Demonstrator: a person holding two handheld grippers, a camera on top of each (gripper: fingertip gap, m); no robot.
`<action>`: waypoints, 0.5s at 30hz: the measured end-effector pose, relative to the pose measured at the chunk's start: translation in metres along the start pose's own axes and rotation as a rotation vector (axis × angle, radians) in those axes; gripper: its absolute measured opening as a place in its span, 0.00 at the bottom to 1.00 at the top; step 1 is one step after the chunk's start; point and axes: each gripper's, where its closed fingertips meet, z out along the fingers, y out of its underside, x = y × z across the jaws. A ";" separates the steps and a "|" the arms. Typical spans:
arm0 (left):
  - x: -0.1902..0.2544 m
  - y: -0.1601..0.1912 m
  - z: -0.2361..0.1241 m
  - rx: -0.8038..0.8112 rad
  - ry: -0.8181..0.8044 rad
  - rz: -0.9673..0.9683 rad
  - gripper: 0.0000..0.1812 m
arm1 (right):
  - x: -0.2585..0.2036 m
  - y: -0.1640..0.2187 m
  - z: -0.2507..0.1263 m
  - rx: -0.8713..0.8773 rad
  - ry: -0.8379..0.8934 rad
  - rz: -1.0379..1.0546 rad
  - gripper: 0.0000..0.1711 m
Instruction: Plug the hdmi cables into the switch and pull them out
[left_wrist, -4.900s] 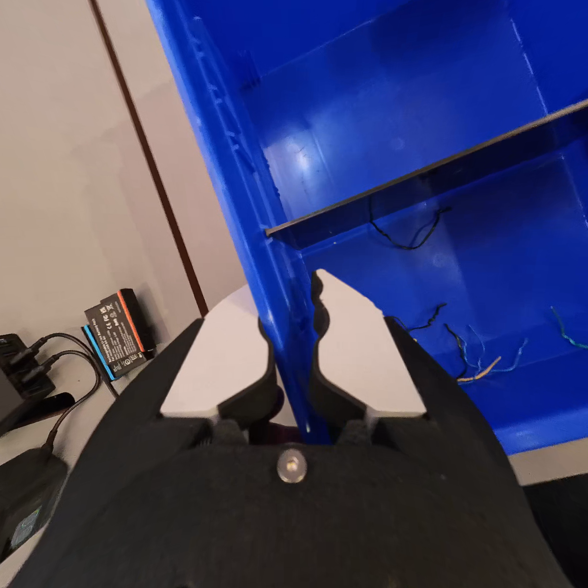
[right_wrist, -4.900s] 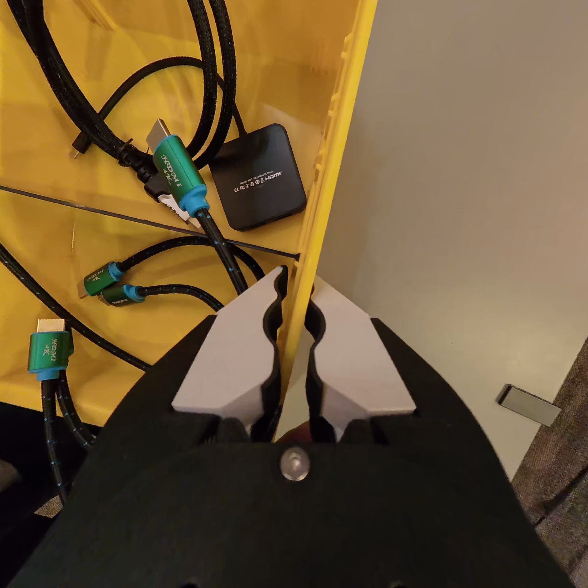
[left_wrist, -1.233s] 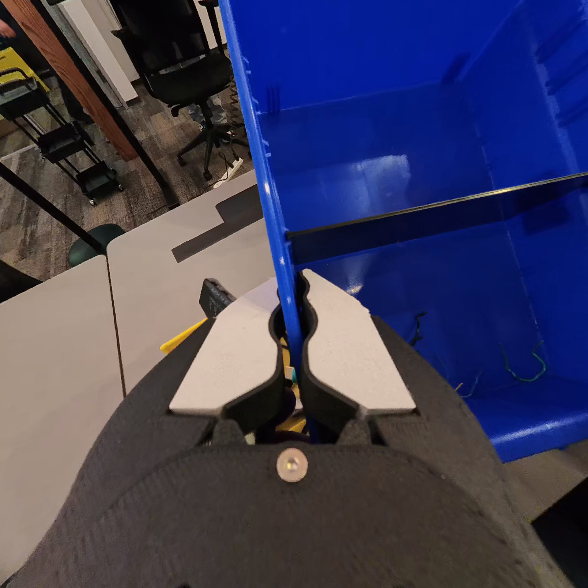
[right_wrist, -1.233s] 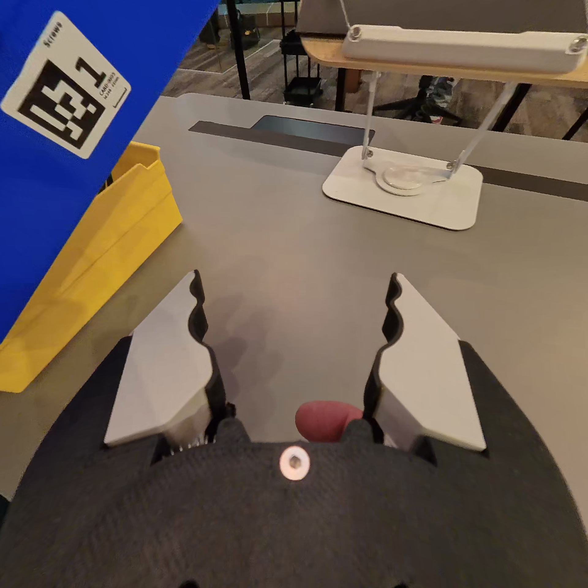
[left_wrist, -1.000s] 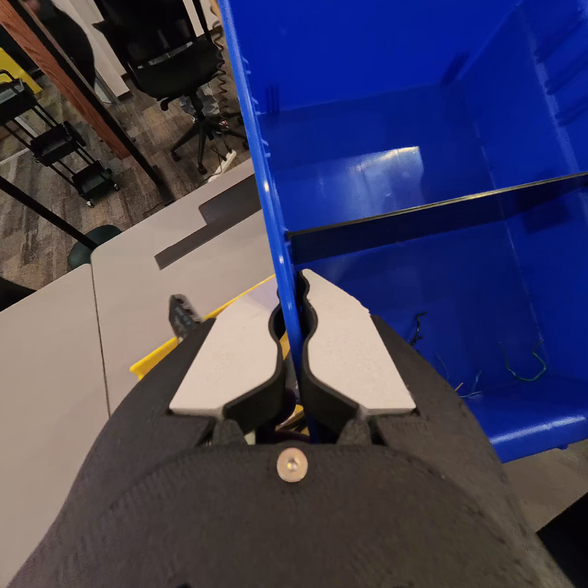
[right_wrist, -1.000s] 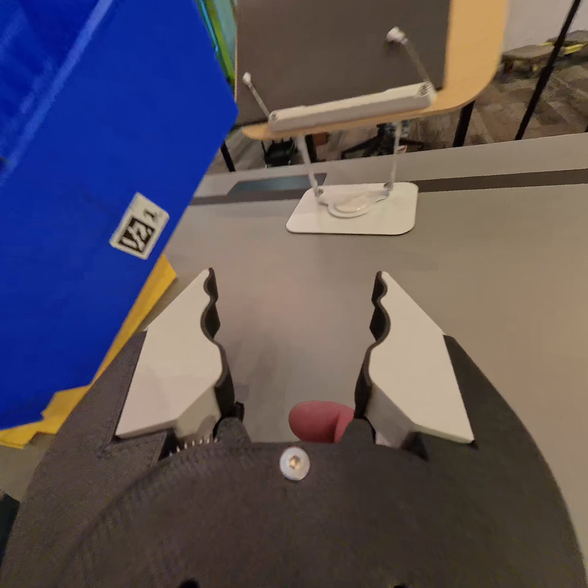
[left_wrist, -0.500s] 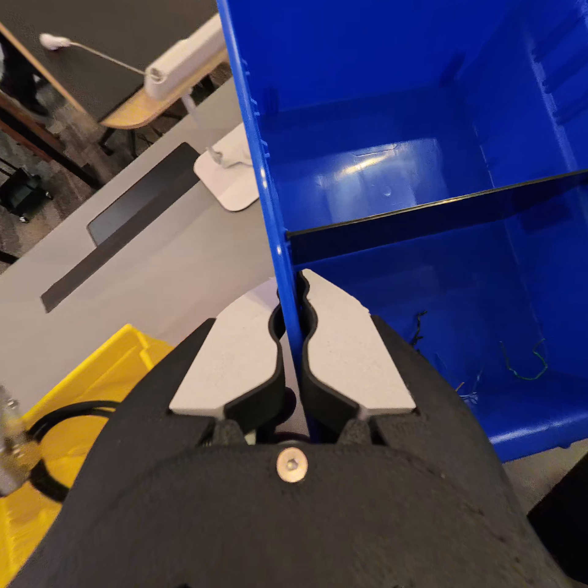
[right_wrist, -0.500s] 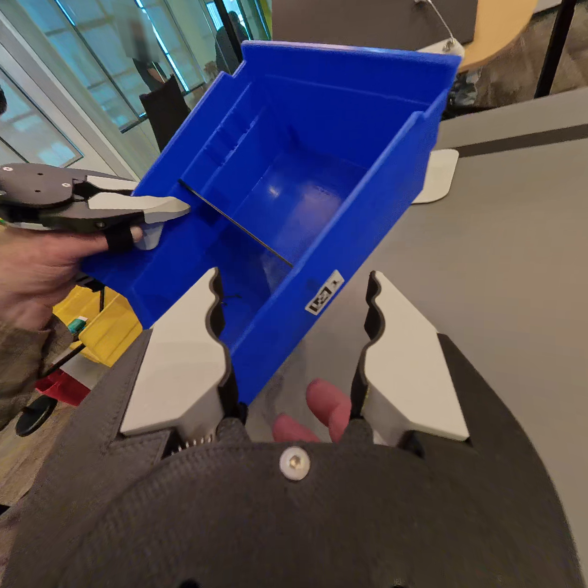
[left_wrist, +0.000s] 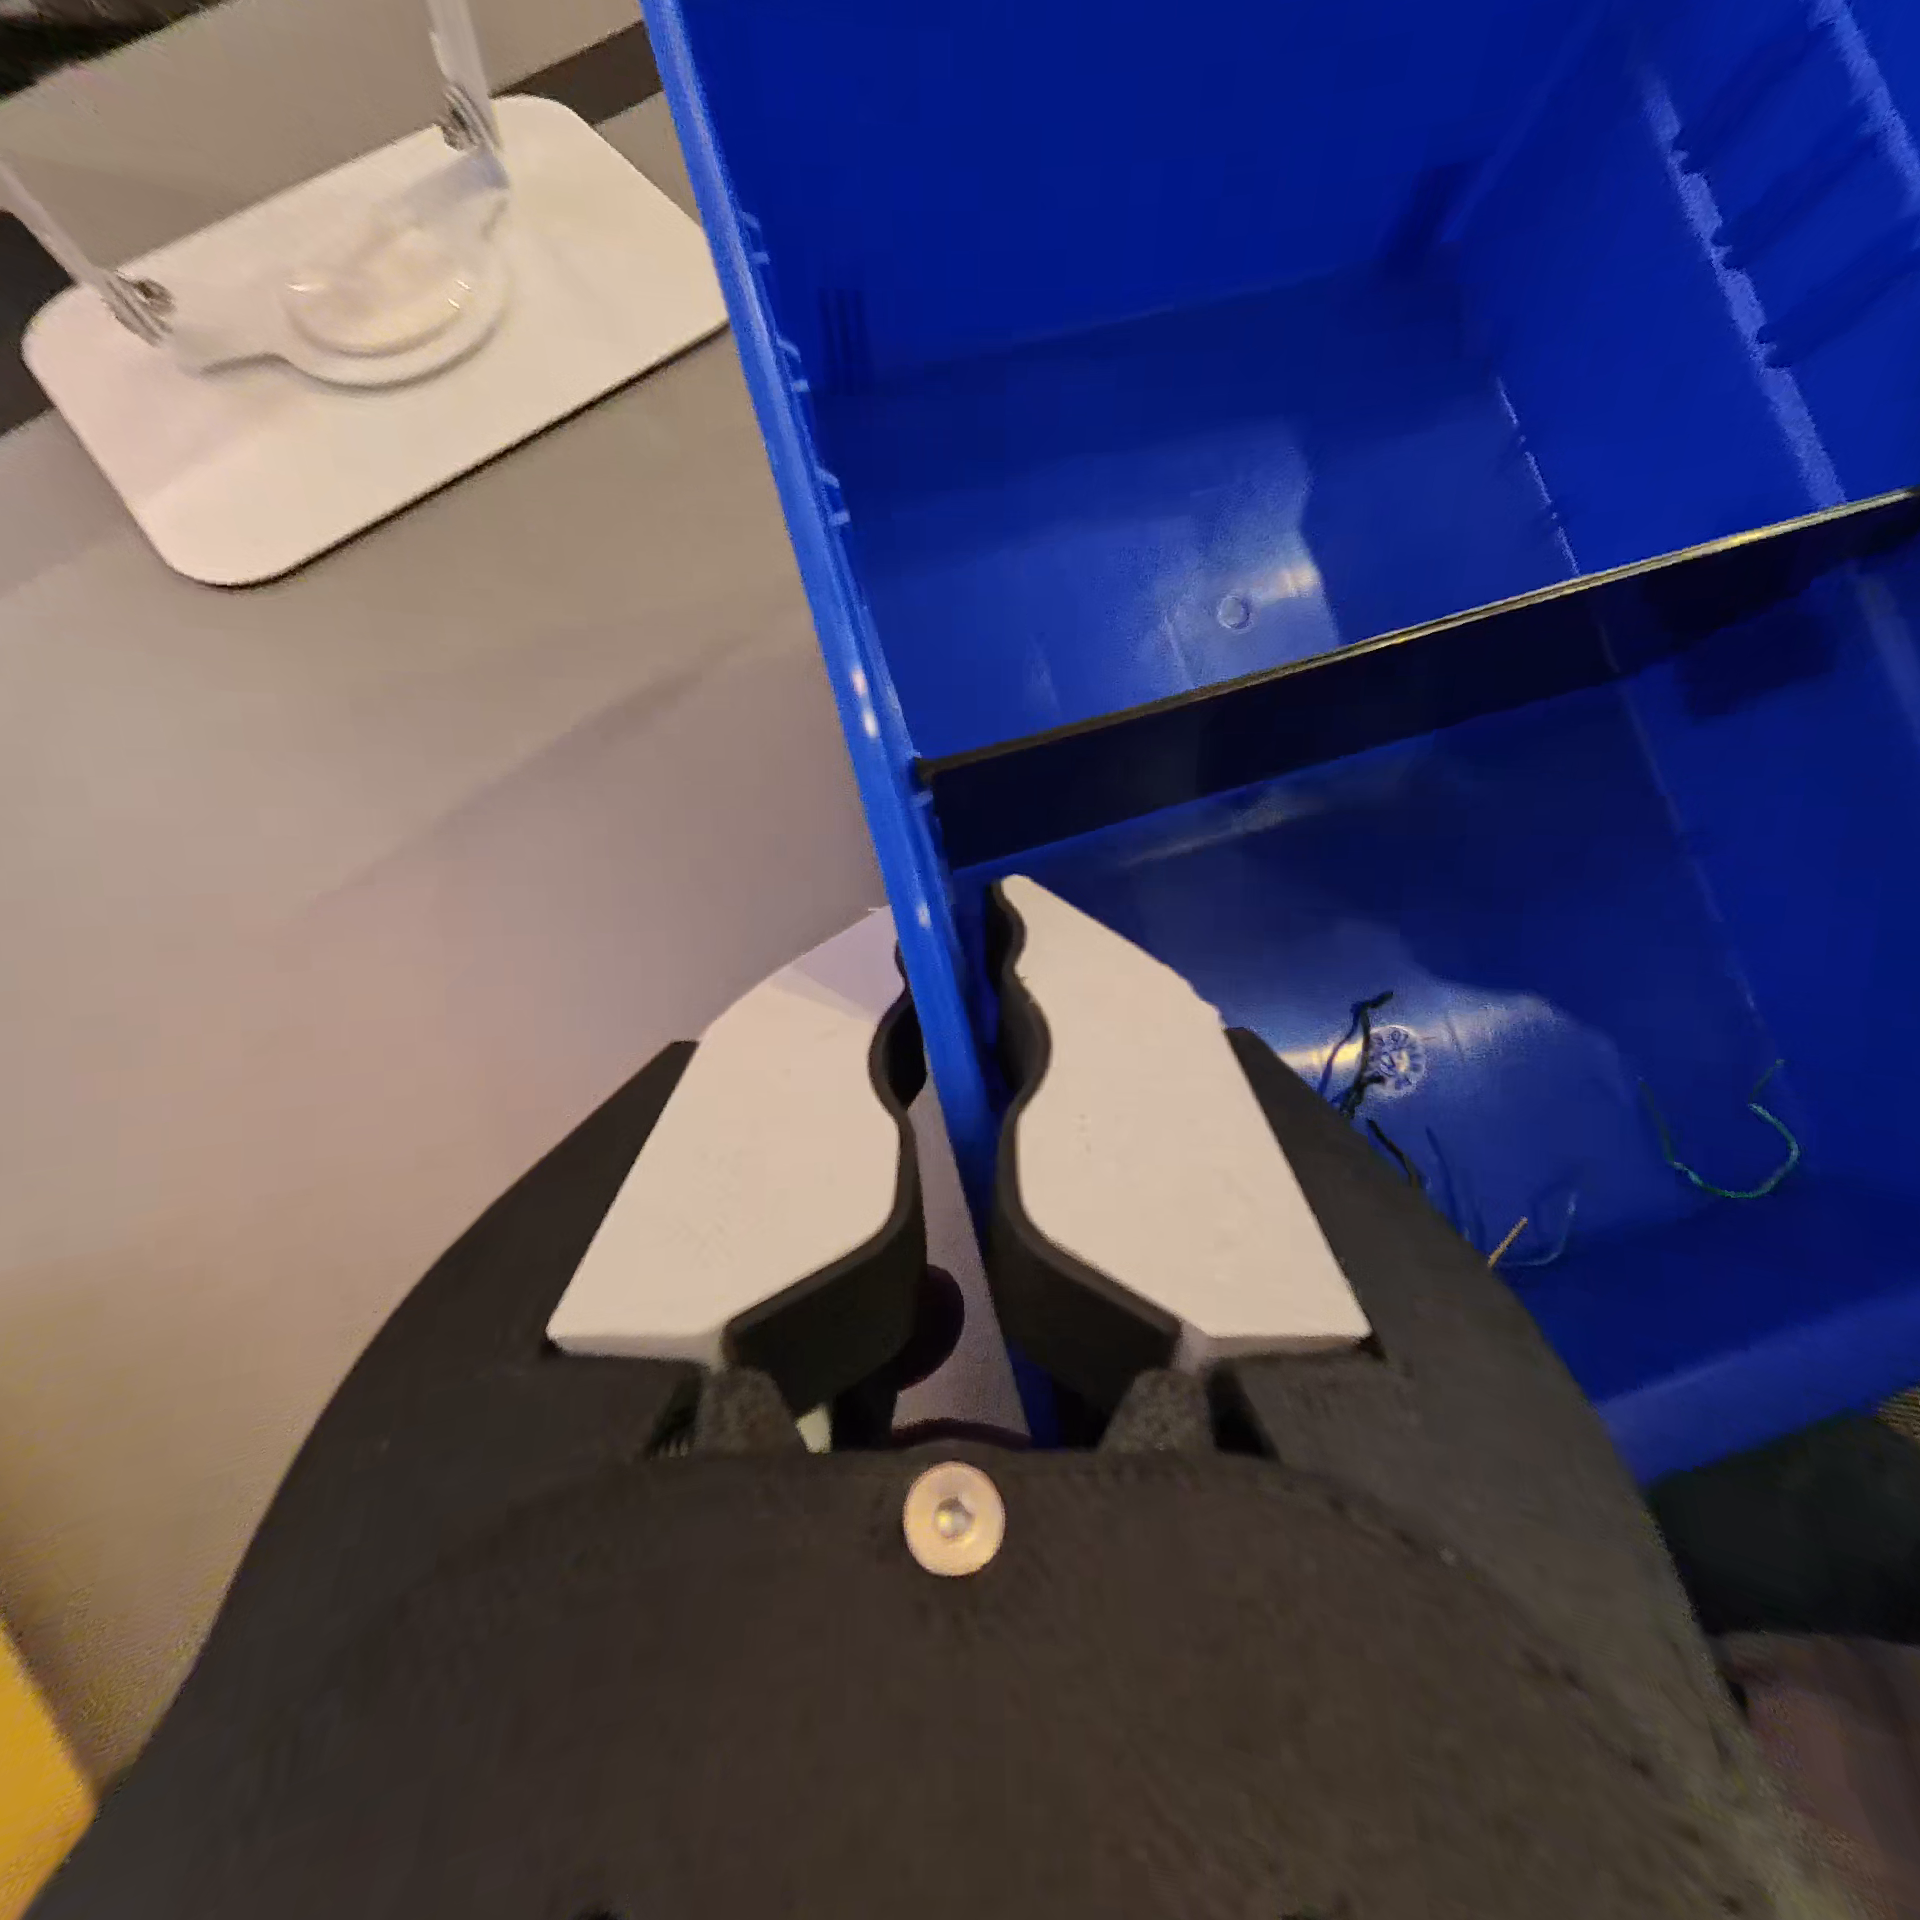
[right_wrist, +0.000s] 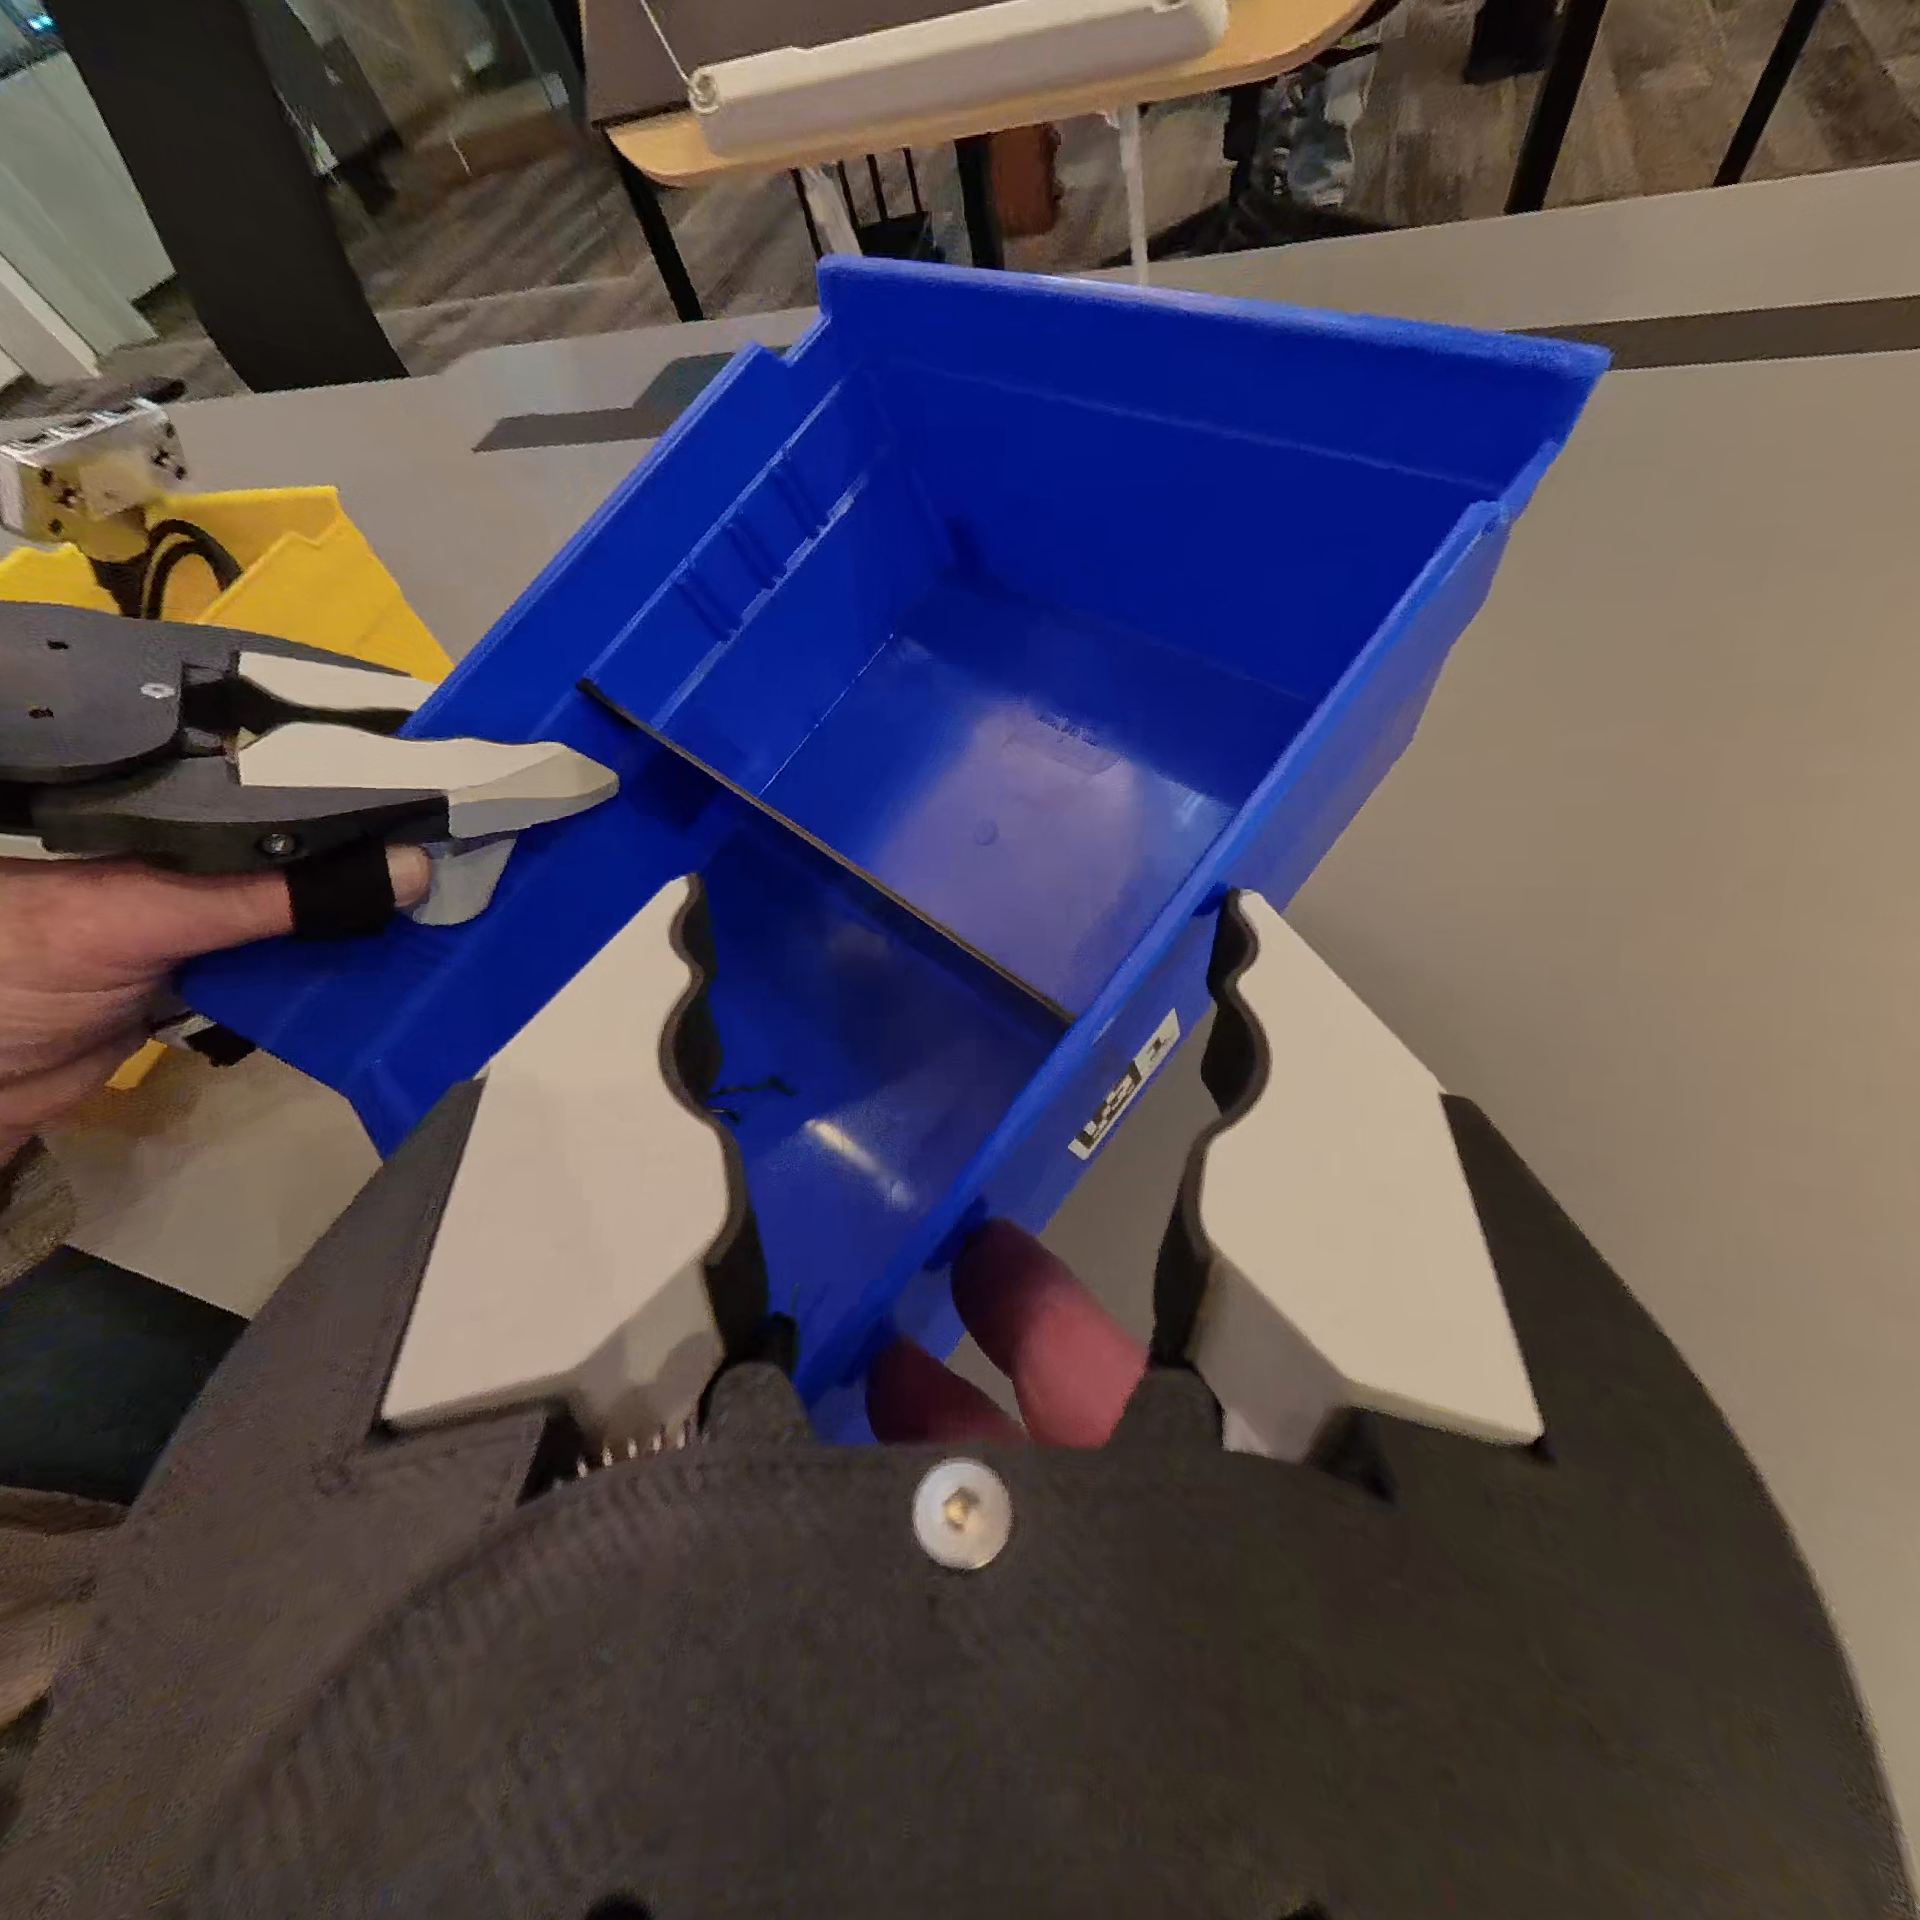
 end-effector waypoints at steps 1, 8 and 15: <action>0.005 0.001 0.003 0.000 0.017 -0.011 0.06 | 0.004 0.003 0.000 -0.017 0.011 -0.014 0.55; 0.040 0.014 0.013 -0.040 0.200 -0.116 0.21 | 0.037 0.022 0.007 -0.136 0.109 -0.098 0.51; 0.077 0.013 0.014 -0.021 0.369 -0.255 0.37 | 0.071 0.033 0.011 -0.239 0.205 -0.211 0.43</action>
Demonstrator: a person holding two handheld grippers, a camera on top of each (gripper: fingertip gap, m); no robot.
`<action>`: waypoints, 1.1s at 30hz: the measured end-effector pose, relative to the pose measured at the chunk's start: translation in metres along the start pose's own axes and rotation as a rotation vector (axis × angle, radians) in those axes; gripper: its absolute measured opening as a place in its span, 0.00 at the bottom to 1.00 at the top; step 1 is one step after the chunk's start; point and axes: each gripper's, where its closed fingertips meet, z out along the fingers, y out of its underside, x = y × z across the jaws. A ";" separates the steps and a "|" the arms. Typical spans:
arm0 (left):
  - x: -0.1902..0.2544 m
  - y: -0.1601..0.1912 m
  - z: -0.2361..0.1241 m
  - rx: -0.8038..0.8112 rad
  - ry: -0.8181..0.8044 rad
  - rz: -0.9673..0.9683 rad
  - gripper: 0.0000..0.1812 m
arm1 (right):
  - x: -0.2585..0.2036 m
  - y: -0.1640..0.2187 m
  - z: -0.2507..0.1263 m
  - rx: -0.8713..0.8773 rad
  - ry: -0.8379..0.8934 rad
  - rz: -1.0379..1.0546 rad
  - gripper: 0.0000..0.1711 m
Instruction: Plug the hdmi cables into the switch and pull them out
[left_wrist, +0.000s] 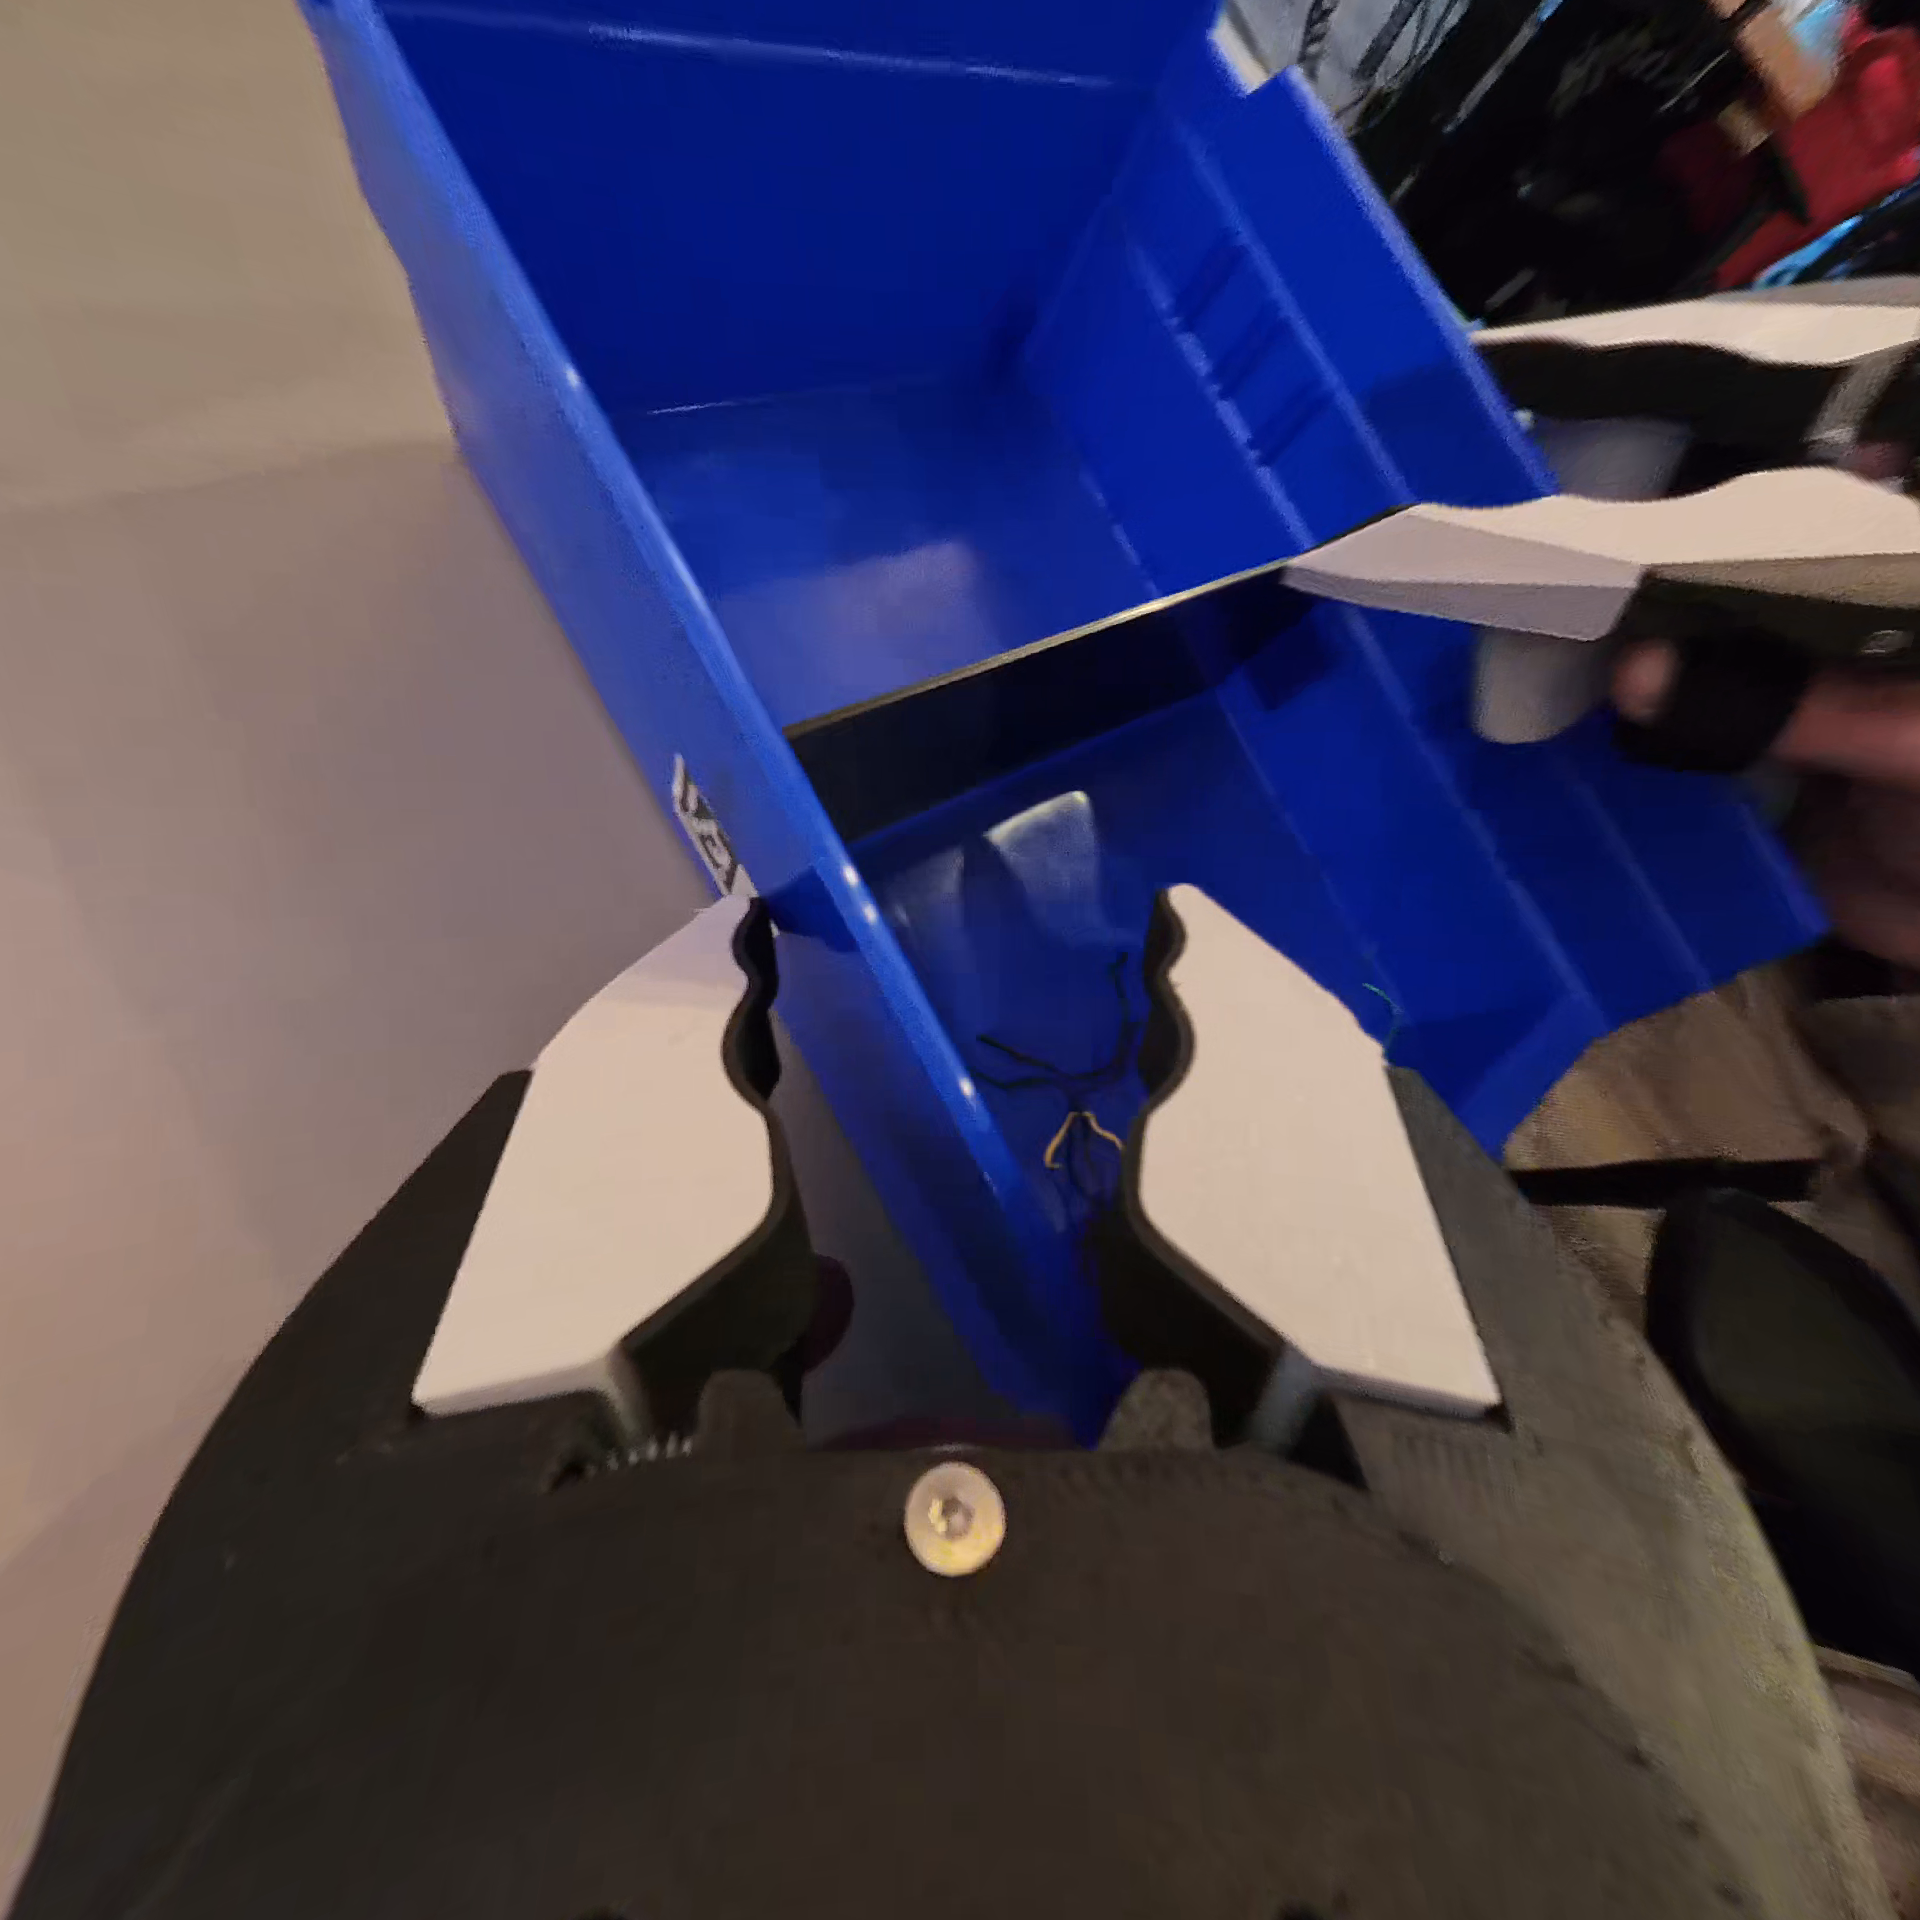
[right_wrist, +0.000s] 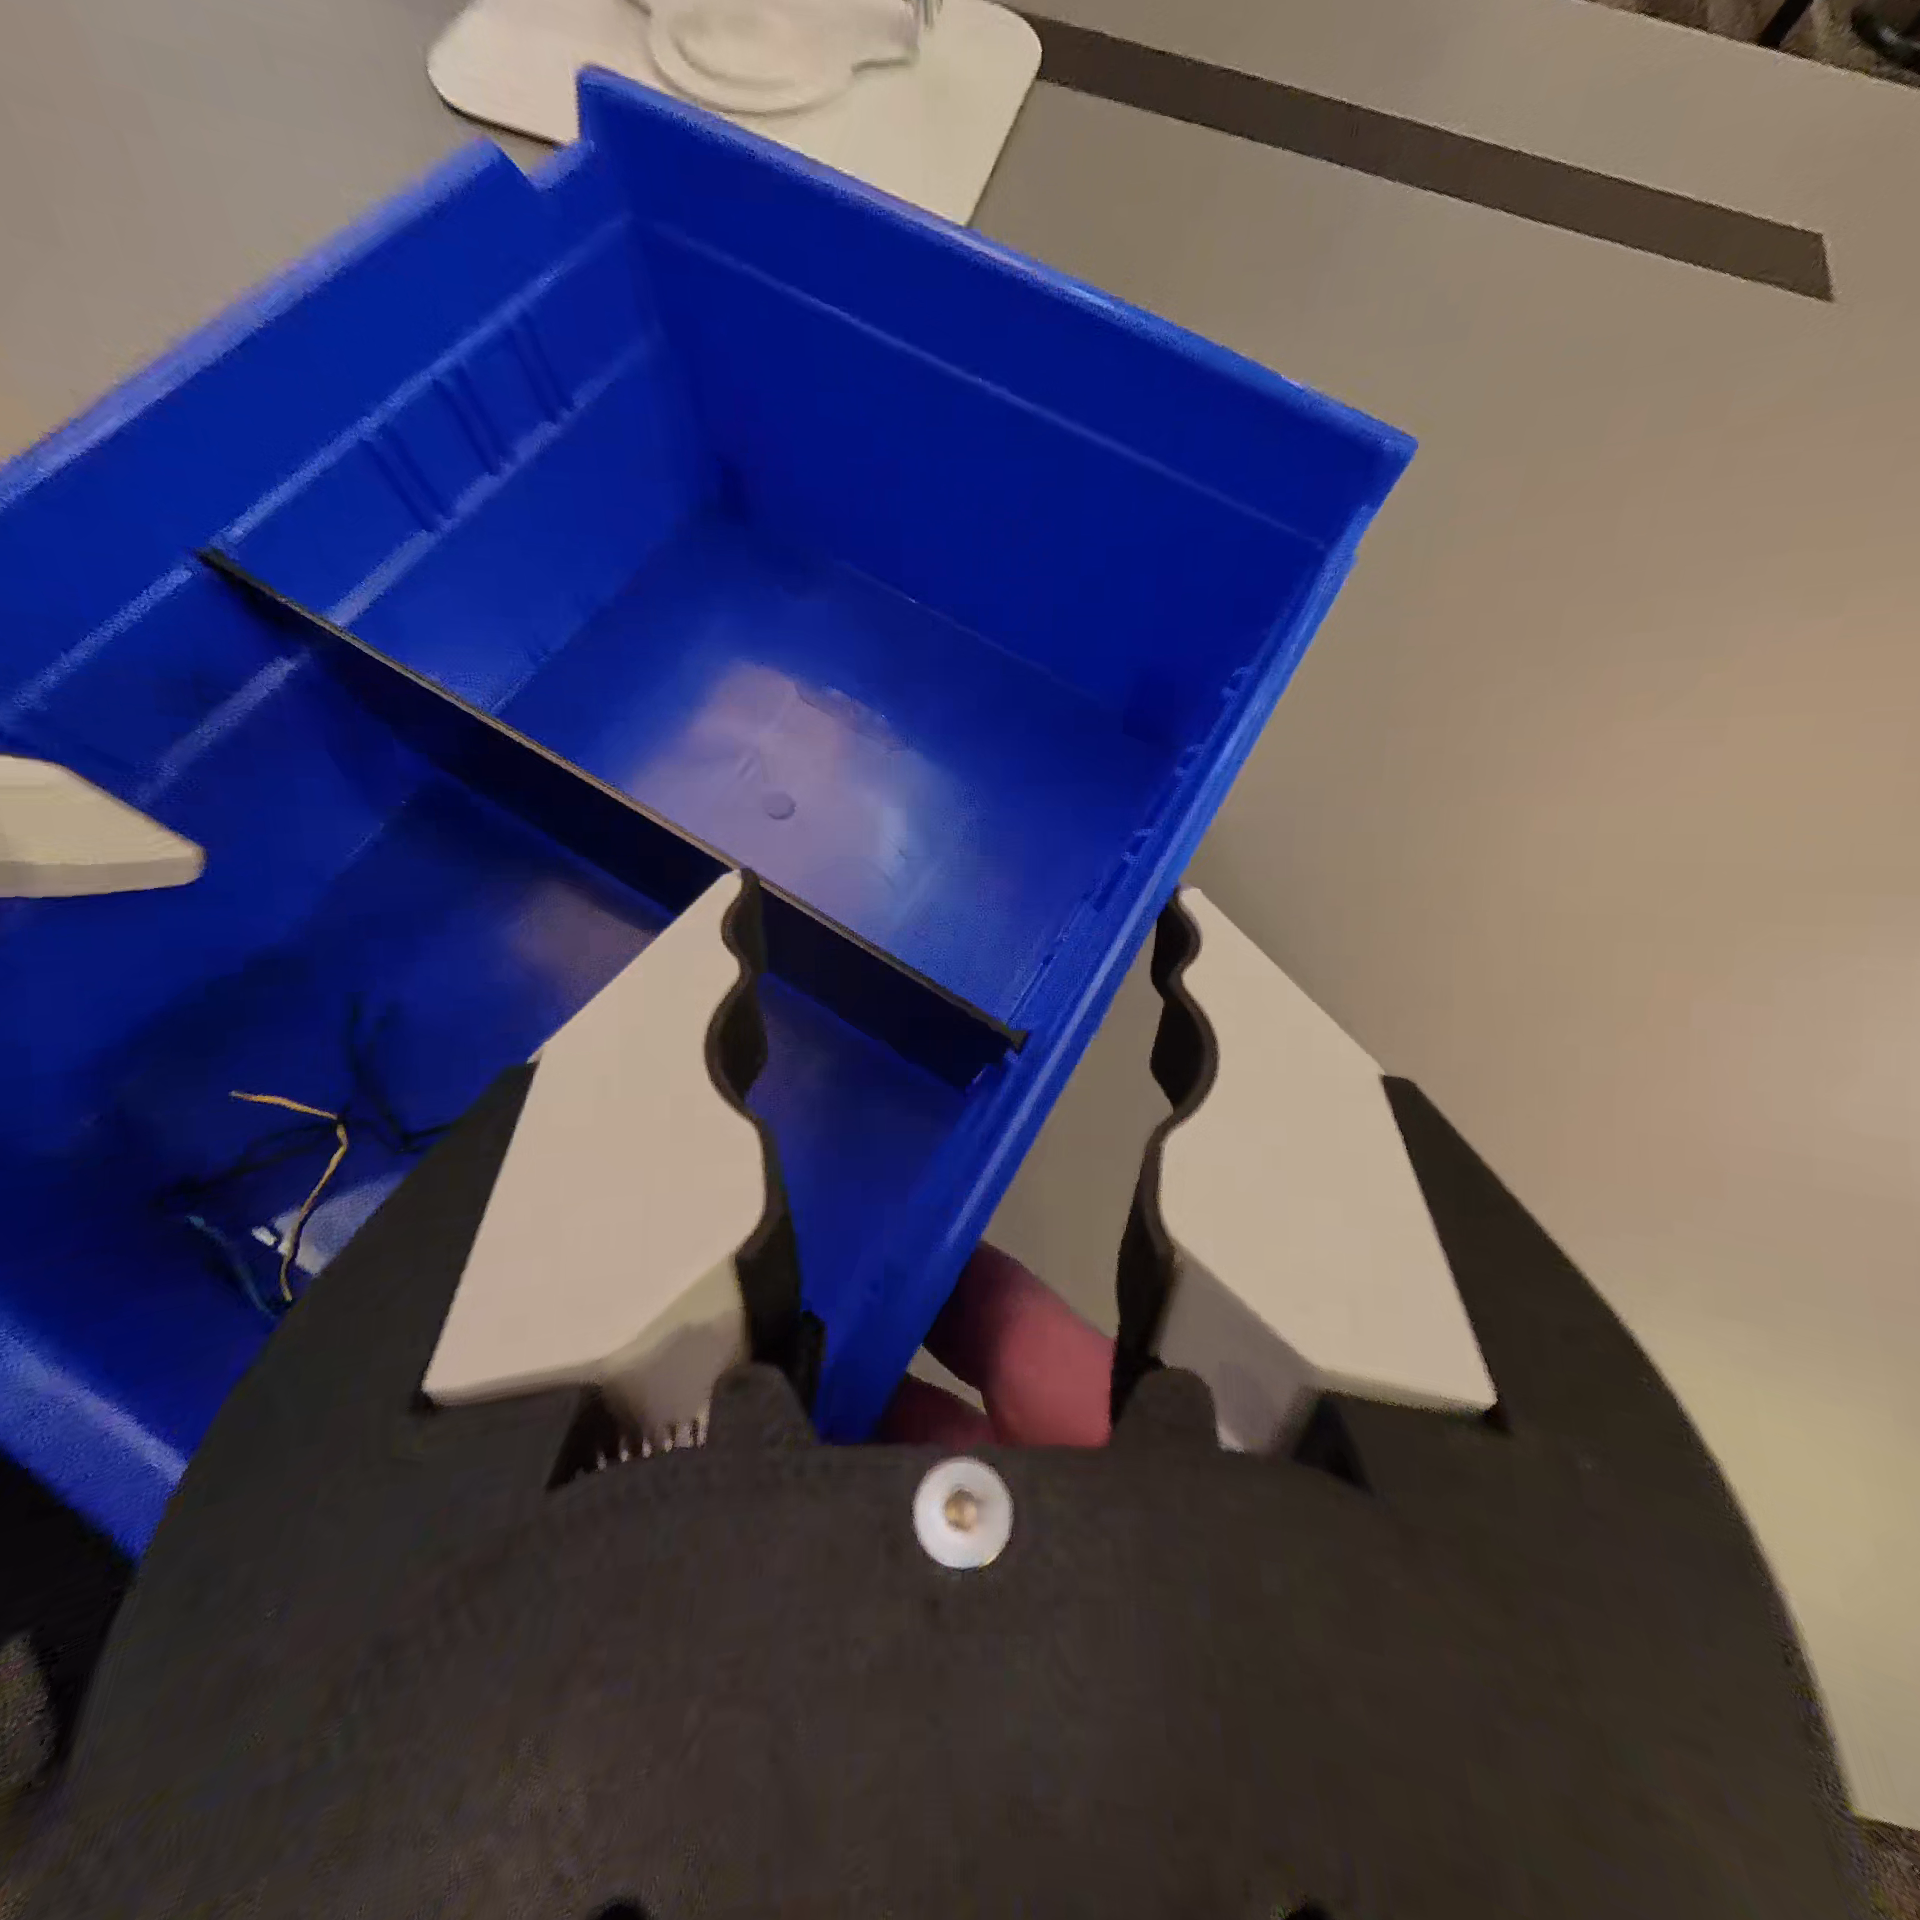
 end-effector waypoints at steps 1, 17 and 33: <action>0.003 -0.001 0.001 0.006 0.014 -0.005 0.39 | 0.003 0.001 0.001 -0.008 -0.008 0.005 0.43; 0.032 -0.018 -0.032 0.167 0.280 -0.066 0.43 | 0.043 0.003 -0.029 -0.048 0.123 -0.198 0.42; -0.077 -0.054 -0.245 0.282 -0.340 0.263 0.37 | 0.048 0.060 -0.003 -0.278 0.028 -0.187 0.15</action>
